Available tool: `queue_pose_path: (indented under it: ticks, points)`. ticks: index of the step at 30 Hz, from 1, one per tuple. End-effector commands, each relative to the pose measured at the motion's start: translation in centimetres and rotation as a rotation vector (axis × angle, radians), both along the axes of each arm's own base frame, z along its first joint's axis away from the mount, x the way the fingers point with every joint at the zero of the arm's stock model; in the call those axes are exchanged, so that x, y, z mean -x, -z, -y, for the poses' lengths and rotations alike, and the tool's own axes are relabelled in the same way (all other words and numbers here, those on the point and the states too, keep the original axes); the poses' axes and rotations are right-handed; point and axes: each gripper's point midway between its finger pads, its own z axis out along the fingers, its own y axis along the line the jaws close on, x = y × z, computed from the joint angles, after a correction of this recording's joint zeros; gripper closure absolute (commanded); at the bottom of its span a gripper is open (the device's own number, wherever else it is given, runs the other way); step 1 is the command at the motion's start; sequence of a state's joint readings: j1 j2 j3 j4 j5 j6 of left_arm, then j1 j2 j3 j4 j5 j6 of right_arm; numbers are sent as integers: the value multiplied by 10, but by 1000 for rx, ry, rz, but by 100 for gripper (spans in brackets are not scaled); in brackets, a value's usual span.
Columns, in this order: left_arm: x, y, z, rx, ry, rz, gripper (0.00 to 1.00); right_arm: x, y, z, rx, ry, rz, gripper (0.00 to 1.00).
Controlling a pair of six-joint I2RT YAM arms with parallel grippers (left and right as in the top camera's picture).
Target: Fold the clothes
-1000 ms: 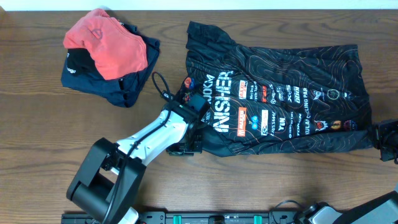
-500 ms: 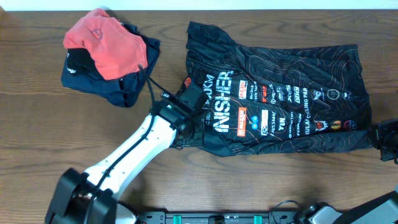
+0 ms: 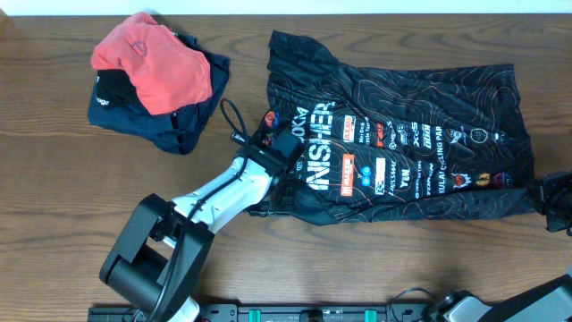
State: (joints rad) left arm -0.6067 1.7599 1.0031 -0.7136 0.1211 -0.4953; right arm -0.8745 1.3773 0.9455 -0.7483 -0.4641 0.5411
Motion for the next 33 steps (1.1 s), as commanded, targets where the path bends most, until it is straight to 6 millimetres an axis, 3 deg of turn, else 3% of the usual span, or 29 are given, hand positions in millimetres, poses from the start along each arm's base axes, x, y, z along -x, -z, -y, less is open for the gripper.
queue_pose_path:
  ticks: [1,4,9,11,15,21,24,29,33]
  points:
    - [-6,3,-8,-51,4,35,70,-4,-5,-2,4,-19,14,99]
    - [-10,3,-6,-42,7,51,79,-4,-5,-2,4,-19,14,99]
    - [-15,3,-2,-26,10,73,80,-3,-4,-3,1,-20,12,99]
    - [-12,3,-4,-31,10,57,94,-3,-4,-3,0,-19,11,99]
    - [6,0,-11,-54,12,-17,94,-3,-4,-3,0,-19,11,99]
    - [27,-35,-25,-102,14,-96,94,-3,-4,-3,1,-19,12,99]
    - [30,-57,-20,-62,13,-90,94,-3,-4,-3,2,-19,12,99]
    - [10,-82,-4,41,18,40,94,-3,-4,-3,2,-19,12,99]
    - [-17,-87,8,84,55,161,94,-3,-4,-3,3,-19,12,99]
